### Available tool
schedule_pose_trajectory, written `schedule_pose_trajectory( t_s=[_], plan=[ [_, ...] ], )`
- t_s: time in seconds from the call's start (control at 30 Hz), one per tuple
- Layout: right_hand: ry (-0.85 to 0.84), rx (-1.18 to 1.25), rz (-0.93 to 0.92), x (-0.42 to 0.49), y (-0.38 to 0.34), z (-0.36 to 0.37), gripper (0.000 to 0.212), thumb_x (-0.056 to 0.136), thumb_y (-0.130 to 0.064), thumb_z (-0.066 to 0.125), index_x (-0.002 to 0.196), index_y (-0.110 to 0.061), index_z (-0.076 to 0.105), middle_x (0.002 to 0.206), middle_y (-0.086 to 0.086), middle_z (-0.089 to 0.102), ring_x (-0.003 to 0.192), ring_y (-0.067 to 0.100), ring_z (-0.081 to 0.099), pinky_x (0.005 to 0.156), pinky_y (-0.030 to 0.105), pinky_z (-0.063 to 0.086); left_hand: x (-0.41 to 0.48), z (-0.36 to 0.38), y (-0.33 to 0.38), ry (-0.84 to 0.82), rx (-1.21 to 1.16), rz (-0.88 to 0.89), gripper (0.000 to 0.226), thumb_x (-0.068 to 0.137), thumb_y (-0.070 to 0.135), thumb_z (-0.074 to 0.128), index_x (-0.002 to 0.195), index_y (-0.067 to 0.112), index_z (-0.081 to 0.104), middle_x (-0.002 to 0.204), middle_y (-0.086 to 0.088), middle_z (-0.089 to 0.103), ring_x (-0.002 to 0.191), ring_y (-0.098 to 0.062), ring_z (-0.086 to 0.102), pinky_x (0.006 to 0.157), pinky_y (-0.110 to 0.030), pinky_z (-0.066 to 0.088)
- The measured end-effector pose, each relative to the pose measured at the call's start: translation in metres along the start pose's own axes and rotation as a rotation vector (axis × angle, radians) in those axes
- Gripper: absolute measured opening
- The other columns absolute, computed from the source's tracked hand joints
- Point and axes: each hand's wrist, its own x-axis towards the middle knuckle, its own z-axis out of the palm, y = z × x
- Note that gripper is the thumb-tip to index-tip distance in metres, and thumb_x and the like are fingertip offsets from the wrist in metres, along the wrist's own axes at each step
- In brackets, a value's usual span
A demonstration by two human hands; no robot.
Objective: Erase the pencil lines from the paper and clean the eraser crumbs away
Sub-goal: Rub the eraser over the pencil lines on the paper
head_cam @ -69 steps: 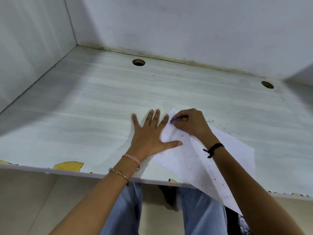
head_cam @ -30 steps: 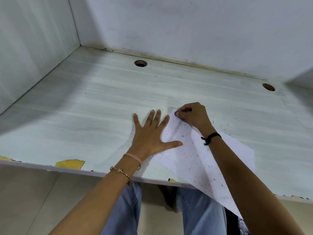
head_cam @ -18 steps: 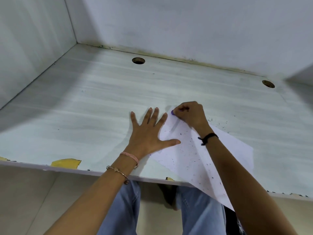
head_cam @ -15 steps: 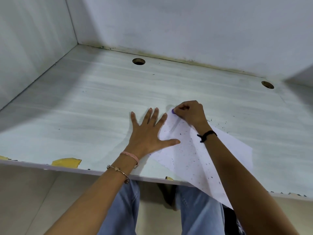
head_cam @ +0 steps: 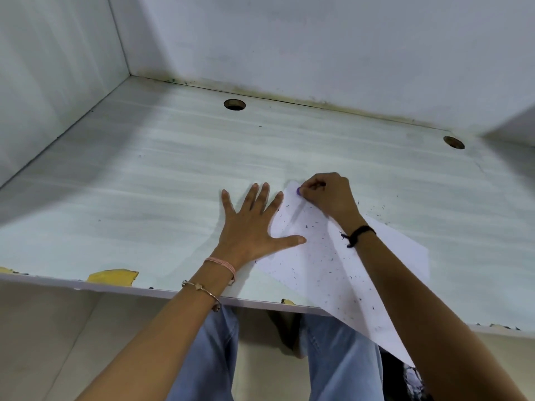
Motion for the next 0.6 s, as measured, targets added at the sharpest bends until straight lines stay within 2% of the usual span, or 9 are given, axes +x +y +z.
schedule_pose_trajectory(
  t_s=[0.07,0.13,0.2,0.27,0.33,0.4,0.5,0.6],
  plan=[
    [-0.121,-0.012,-0.076,-0.030,-0.005,0.008,0.005,0.076,-0.017,0.077,0.080,-0.014,0.076,0.075,0.000,0.072,0.060,0.002,0.059,0.058,0.006,0.045,0.001,0.000,0.000,-0.002,0.002,0.000,0.106,0.071,0.095,0.021,0.155,0.037,-0.008,0.163,0.002,-0.018,0.148,-0.014,-0.022,0.107,-0.069,-0.017],
    [-0.269,0.034,-0.123,-0.056,-0.008,0.015,0.005,0.076,-0.015,0.077,0.081,-0.016,0.075,0.073,0.003,0.069,0.060,0.002,0.056,0.058,0.011,0.045,0.002,0.001,-0.001,-0.012,0.023,0.002,0.106,0.071,0.093,0.022,0.155,0.036,-0.008,0.163,0.002,-0.018,0.148,-0.015,-0.022,0.108,-0.070,-0.015],
    [-0.243,0.027,-0.171,-0.050,-0.007,0.016,0.005,0.077,-0.012,0.077,0.081,-0.014,0.075,0.074,0.005,0.069,0.059,0.001,0.055,0.058,0.011,0.044,0.001,0.001,0.000,-0.008,0.019,0.002,0.107,0.070,0.094,0.021,0.155,0.036,-0.008,0.163,0.002,-0.018,0.148,-0.015,-0.022,0.108,-0.069,-0.016],
    [-0.110,0.013,-0.173,-0.023,-0.002,0.012,0.006,0.077,-0.010,0.076,0.083,-0.008,0.074,0.075,0.005,0.069,0.058,-0.003,0.055,0.058,0.005,0.042,0.001,0.001,0.000,-0.006,0.004,0.000,0.107,0.070,0.096,0.021,0.155,0.038,-0.008,0.163,0.003,-0.017,0.148,-0.014,-0.021,0.107,-0.068,-0.019],
    [-0.029,0.041,-0.089,0.005,0.001,0.006,0.010,0.078,-0.010,0.076,0.084,-0.003,0.074,0.077,0.007,0.071,0.058,-0.004,0.058,0.058,0.004,0.043,0.000,0.001,0.000,-0.008,0.008,-0.006,0.107,0.070,0.096,0.020,0.154,0.038,-0.008,0.163,0.003,-0.018,0.148,-0.014,-0.022,0.107,-0.068,-0.019],
    [-0.016,0.060,-0.020,0.018,0.004,0.003,0.011,0.078,-0.010,0.076,0.084,-0.002,0.074,0.083,0.012,0.073,0.063,0.004,0.060,0.059,0.006,0.046,0.000,0.000,0.000,-0.008,0.013,-0.007,0.107,0.070,0.096,0.020,0.154,0.037,-0.009,0.163,0.003,-0.018,0.148,-0.014,-0.022,0.108,-0.068,-0.018],
    [-0.083,0.055,-0.055,-0.006,-0.002,0.005,0.008,0.076,-0.016,0.078,0.081,-0.010,0.075,0.079,0.005,0.074,0.068,0.012,0.065,0.062,0.012,0.049,0.001,0.002,0.000,0.010,0.003,-0.003,0.112,0.069,0.096,0.018,0.156,0.032,-0.009,0.163,0.003,-0.017,0.148,-0.014,-0.020,0.108,-0.069,-0.016],
    [-0.258,0.090,-0.146,-0.047,-0.009,0.017,0.004,0.077,-0.012,0.076,0.080,-0.013,0.075,0.074,0.002,0.070,0.062,0.006,0.058,0.060,0.013,0.045,0.002,0.003,0.000,0.012,0.013,-0.007,0.117,0.066,0.096,0.014,0.156,0.025,-0.008,0.163,0.002,-0.016,0.149,-0.014,-0.020,0.108,-0.070,-0.014]
  ],
)
